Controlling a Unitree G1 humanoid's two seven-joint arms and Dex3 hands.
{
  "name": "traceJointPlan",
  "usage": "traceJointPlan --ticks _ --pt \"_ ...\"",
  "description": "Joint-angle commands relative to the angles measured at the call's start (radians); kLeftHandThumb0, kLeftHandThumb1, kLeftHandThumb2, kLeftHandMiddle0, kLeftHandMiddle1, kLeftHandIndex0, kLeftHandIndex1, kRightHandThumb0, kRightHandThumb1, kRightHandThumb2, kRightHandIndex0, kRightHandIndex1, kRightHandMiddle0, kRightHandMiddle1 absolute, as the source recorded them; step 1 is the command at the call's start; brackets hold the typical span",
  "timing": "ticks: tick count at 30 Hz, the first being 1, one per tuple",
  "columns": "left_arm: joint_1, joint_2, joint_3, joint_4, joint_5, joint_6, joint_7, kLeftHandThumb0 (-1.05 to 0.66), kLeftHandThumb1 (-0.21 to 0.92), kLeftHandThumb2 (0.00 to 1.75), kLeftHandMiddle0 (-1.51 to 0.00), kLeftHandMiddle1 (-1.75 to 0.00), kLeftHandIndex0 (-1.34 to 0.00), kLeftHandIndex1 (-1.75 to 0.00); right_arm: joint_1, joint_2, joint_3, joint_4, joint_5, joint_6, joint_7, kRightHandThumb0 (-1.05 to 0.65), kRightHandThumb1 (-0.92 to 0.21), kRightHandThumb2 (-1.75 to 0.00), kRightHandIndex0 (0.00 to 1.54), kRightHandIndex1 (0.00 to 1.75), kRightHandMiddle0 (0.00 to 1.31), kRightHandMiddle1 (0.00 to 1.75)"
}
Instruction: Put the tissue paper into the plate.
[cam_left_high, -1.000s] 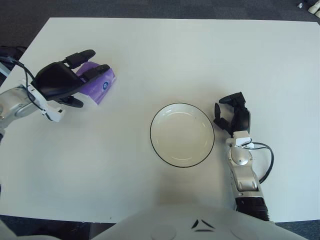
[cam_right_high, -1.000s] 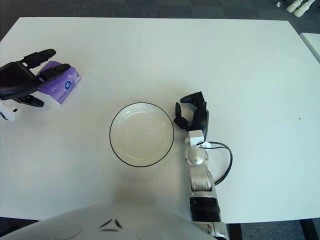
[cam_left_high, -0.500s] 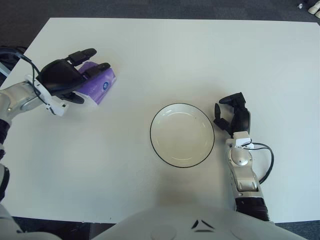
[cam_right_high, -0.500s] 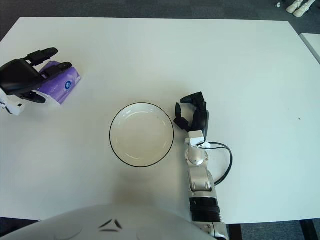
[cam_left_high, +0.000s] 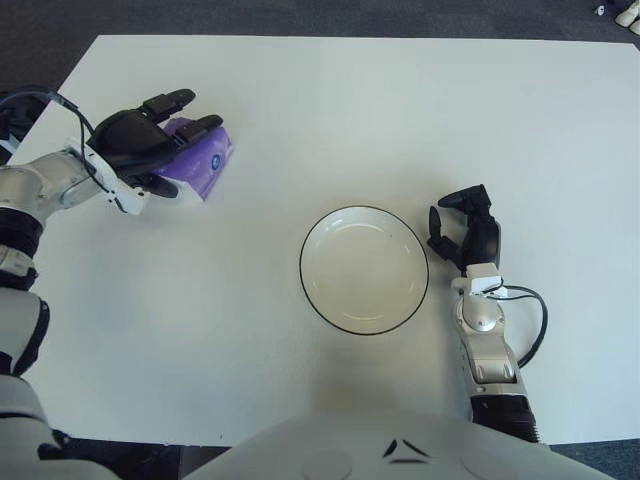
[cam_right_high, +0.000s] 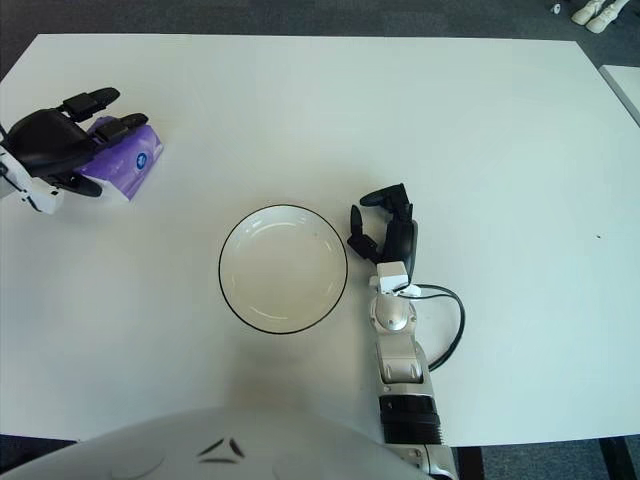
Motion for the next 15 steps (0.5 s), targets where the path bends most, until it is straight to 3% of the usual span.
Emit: traceJointPlan --ticks 1,15 --pt "-0.046 -0.015 -0.033 0.045 0.003 -0.01 0.003 -1.05 0.63 0.6 0.0 0.0 0.0 0.0 0.039 0.002 0.002 0.017 -0.009 0.029 0.0 -0.37 -0.73 -0.8 0.57 1.22 0.3 1.75" --pt "-0.141 -0.053 -0.141 0.127 0.031 -0.009 -0.002 -1.02 0.56 0.71 0.0 0.0 0.0 0.0 0.048 0.009 0.0 0.007 -0.012 0.041 0.001 -0.38 -0.72 -0.81 0.59 1.22 0.31 1.75"
